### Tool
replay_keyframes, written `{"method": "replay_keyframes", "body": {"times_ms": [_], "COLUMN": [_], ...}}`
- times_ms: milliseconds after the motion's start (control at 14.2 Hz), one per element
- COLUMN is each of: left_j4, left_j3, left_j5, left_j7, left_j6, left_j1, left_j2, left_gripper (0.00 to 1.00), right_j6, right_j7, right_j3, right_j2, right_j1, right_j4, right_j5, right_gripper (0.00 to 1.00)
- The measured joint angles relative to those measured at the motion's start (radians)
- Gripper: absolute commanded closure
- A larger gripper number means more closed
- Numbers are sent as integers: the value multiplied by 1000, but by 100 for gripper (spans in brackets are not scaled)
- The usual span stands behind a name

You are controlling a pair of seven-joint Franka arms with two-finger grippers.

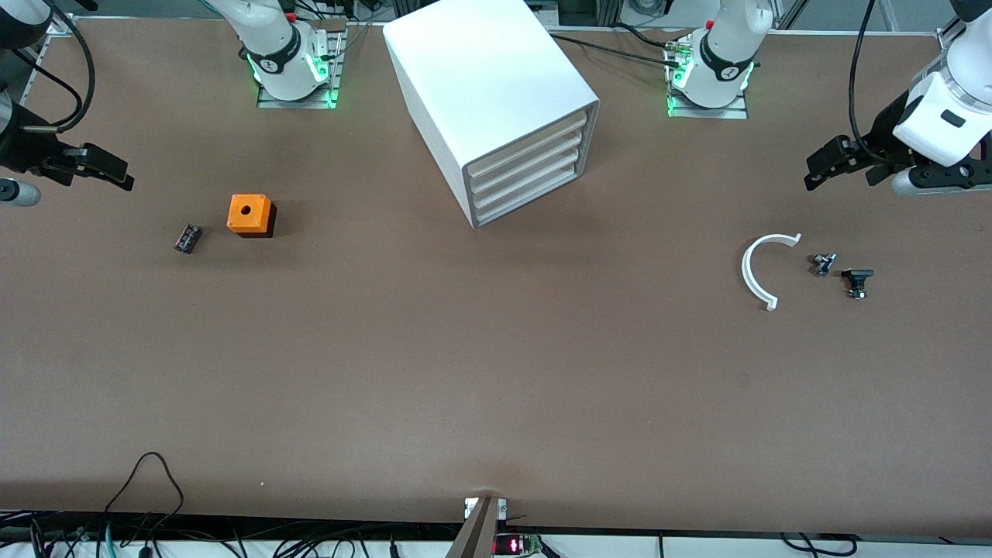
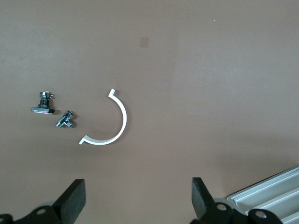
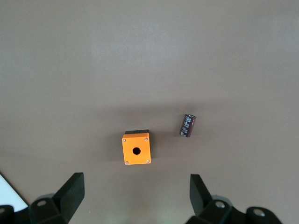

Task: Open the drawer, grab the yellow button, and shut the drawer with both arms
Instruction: 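Move the left gripper toward the white cabinet's top drawer handle, then pull the top drawer open with the left gripper while the right gripper approaches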

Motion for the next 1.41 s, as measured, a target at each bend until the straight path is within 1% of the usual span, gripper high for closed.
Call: {"method": "replay_keyframes", "body": {"times_ms": [562,773,1125,1336,1406], "left_j4": [15,16,18,13,3], "left_j3": [0,0,-3,-12,-28], "left_j5": [0,-11,-160,-335,-397], "left_j7": [0,0,0,2,4], "left_j6": [-3,-48,-115,-188,-199], "left_j1": [1,1,0,-3,-5], "left_j2": [23,59,144,218,246], "left_gripper": [0,0,0,0,0], "right_j6": [0,2,13,48,56], "right_j7": [0,0,0,0,0], "right_j3": [0,0,2,4,5], "right_j2": [0,0,0,5,12], "right_j1": [0,0,2,4,4], "right_j4": [0,0,0,0,0], "right_j5": [0,0,2,4,13], "right_gripper": [0,0,0,0,0]}}
